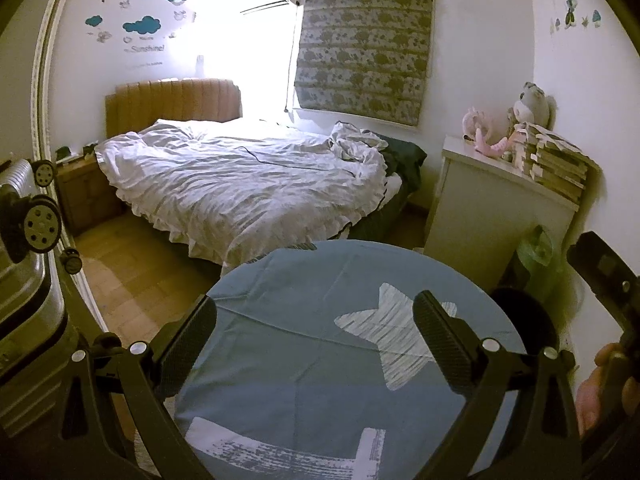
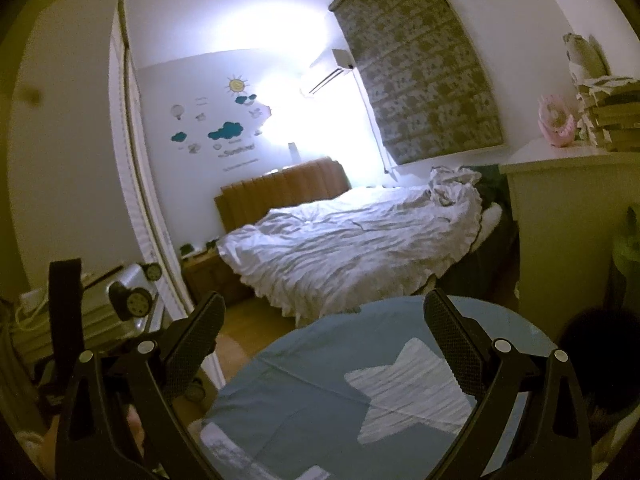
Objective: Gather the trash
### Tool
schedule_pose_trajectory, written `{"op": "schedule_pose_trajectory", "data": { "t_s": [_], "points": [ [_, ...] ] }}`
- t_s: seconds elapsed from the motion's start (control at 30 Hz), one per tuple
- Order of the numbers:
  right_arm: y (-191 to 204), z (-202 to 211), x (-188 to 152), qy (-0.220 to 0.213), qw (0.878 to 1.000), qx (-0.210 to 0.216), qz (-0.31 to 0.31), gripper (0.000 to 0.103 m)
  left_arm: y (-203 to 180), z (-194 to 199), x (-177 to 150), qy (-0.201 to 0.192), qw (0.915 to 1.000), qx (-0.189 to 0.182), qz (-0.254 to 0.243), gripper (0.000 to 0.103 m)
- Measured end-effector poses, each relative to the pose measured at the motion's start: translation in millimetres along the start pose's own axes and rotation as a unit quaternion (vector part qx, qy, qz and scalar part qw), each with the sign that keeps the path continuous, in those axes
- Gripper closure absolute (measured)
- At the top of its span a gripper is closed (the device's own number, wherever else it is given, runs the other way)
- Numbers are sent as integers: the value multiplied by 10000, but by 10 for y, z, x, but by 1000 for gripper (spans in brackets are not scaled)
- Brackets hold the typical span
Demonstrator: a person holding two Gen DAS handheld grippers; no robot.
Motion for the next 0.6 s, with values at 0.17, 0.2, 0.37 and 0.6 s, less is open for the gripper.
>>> {"op": "schedule_pose_trajectory", "data": {
  "t_s": [0.17,0.2,0.37,0.6],
  "points": [
    [-14,-30,-28,44,10000,-11,-17,5,-11,-3,-2,17,10000,-1,-13,5],
    [-21,-38,-37,56,10000,-15,-24,5,-12,-5,3,16,10000,2,-5,5],
    [-54,-41,-62,70,10000,-9,-67,5,-13,-9,7,20,10000,-4,-11,5],
    [-53,-60,-68,119,9999,-21,-86,5,27,-70,-17,94,9999,-60,-59,5]
  ]
}}
Point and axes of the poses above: each gripper's, at about its wrist camera, not at the fingertips, and z roughly against the way its jaws point, y to its left, x to its top, the point moved 3 cm from there along -z, roughly the way its jaws point, and after that the axes turned 11 degrees about -x, right-handed, at the moved point
